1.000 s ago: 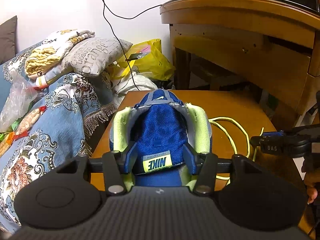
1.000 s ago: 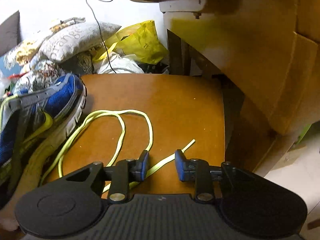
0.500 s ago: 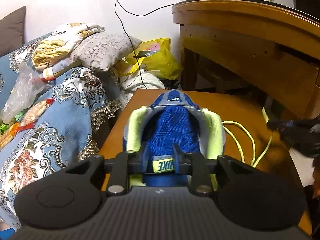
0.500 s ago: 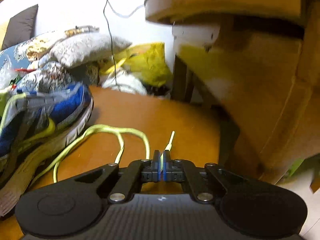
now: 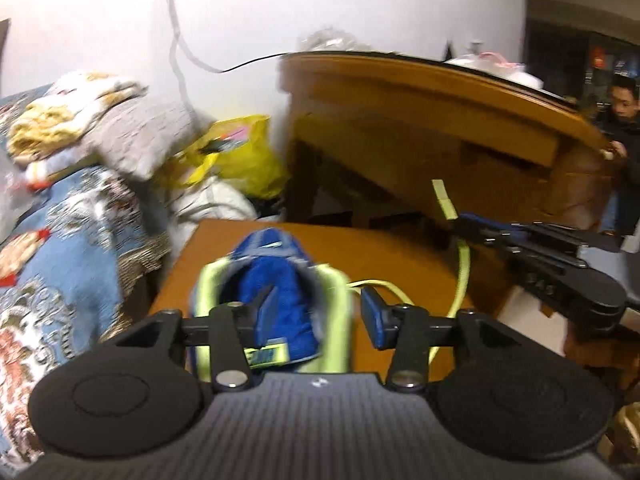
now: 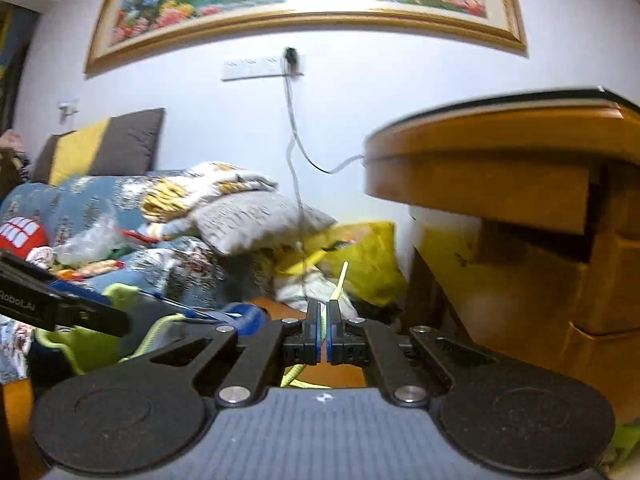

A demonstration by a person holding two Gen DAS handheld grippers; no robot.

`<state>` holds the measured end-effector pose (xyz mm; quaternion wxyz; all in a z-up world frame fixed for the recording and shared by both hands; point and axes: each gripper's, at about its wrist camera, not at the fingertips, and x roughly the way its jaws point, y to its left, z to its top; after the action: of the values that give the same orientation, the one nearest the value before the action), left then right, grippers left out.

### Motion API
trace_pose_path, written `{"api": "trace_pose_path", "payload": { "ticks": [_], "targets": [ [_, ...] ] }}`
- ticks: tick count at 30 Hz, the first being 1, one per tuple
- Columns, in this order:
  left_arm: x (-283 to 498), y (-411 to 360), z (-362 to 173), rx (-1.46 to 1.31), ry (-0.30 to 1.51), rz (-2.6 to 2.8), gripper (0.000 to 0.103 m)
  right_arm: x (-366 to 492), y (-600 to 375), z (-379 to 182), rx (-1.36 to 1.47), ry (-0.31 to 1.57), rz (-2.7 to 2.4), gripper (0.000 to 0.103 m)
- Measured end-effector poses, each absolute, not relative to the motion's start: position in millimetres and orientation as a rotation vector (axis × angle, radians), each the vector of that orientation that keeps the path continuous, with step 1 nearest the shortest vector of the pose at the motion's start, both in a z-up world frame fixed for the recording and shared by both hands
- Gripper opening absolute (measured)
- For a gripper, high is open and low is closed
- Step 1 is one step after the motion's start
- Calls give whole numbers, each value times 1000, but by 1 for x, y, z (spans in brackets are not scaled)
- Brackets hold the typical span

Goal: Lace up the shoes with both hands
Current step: 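Pass the lace end from the right tool into the left tool's fingers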

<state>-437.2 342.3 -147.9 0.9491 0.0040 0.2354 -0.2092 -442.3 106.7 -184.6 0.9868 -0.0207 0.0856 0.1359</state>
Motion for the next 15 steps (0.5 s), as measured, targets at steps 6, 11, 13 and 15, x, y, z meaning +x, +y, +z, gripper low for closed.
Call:
{"api": "trace_pose_path", "payload": {
  "ticks": [6,11,13,15],
  "targets": [
    [-451,307,-155,112,443,-538,48,-455,98,-182,78,156,427,1],
    [-450,286,-162,166,445,-582,48,-467,91,-175,131,134,511,1],
    [-448,282,-164,163,450,-597,48,-471,89,-173,146,128,531,1],
    [-445,279,-166,158,457,-608,47,-473,86,-170,160,128,553,1]
  ]
}}
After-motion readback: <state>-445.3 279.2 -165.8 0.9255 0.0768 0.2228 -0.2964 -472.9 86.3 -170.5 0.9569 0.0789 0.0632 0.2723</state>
